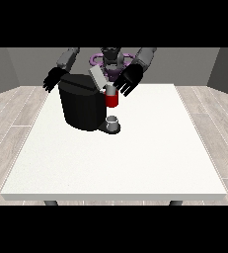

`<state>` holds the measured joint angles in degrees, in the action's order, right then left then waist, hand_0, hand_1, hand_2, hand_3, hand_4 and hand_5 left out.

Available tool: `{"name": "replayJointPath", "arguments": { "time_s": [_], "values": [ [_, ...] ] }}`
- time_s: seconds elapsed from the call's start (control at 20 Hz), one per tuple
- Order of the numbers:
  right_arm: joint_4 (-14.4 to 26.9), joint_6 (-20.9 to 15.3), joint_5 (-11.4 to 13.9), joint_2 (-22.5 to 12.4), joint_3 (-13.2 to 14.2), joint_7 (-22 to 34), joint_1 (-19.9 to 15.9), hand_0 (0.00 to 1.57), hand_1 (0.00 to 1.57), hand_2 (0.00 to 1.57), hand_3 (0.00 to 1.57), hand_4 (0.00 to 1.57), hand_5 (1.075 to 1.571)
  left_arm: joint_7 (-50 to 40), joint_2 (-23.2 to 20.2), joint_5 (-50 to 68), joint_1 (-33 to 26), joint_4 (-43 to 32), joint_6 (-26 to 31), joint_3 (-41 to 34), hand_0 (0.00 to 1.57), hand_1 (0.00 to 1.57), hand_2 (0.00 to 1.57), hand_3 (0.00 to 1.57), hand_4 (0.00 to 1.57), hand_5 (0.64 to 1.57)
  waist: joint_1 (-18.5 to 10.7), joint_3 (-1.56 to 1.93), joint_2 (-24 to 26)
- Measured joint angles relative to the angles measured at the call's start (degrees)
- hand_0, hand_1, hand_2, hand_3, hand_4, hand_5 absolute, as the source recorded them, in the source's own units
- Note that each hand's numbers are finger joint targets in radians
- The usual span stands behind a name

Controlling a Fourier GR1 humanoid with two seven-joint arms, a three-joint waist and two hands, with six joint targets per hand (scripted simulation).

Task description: Insert the coffee pod into the coffee machine and close the lid

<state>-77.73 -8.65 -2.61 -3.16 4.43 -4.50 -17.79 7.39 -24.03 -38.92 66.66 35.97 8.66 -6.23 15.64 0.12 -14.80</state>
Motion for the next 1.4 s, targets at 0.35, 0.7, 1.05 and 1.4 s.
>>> {"name": "replayJointPath", "arguments": {
  "time_s": [0.35, 0.7, 1.05, 1.4],
  "values": [
    [-0.8, -0.1, 0.0, 0.2, -0.5, 0.7, -0.3, 0.0, 0.0, 0.0, 0.0, 0.43, 1.571, 0.0, -0.7, -1.0, 0.3, -0.7, -0.4, -0.1, 1.07, 1.07, 1.12, 0.93, 0.37, 1.571, 0.5, -0.06, -0.1],
    [-0.8, -0.6, 0.2, 0.5, -0.5, 0.2, -1.4, 0.0, 0.0, 0.0, 0.0, 0.47, 1.571, 2.8, -2.1, -2.6, 0.5, -0.3, 1.2, 1.4, 0.0, 0.0, 0.0, 0.0, 0.0, 1.571, 0.1, 0.01, -1.1],
    [0.6, -0.9, 0.1, 0.1, 0.2, 0.6, -1.4, 0.0, 0.0, 0.0, 0.0, 0.37, 1.571, 1.9, -1.7, -4.2, 0.4, -0.2, 2.8, 2.6, 0.0, 0.0, 0.0, 0.0, 0.0, 1.571, -0.5, -0.01, 0.3],
    [1.6, -1.7, 0.7, 0.7, -0.2, 0.4, 0.6, 0.0, 0.0, 0.0, 0.0, 0.38, 1.571, 1.5, -1.0, -4.4, -0.5, -0.2, 4.2, 2.4, 0.0, 0.0, 0.0, 0.0, 0.0, 1.571, -1.5, -0.08, 2.8]
  ]
}}
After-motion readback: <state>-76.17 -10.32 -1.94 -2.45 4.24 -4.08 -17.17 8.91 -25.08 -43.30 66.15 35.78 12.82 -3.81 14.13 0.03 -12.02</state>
